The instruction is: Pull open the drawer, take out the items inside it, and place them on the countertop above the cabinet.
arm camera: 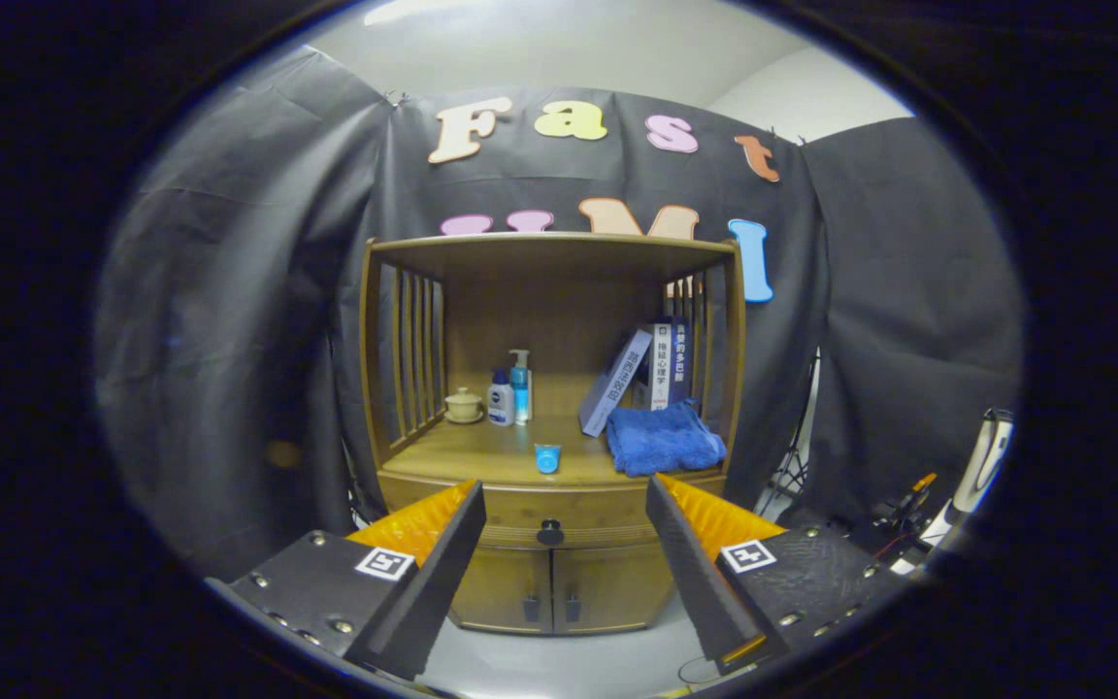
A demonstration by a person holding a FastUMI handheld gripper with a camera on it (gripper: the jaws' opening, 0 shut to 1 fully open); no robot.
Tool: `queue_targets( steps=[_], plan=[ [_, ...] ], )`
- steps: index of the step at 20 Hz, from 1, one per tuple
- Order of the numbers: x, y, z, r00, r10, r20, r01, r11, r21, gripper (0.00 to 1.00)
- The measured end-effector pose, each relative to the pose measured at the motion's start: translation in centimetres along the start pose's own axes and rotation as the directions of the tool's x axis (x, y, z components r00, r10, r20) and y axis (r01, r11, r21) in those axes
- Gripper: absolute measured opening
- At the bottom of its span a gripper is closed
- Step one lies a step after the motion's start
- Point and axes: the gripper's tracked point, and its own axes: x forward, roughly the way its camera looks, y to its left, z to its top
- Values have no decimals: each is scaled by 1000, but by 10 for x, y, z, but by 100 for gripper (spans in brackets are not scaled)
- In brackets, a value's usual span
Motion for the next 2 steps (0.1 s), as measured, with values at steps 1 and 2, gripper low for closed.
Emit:
queue_targets(
  steps=[1, 2],
  plan=[
    [2, 0, 0, 1000, 2, -2, -2, 1000, -2, 99],
    [1, -1, -1, 1000, 4, -3, -4, 1000, -6, 99]
  ],
)
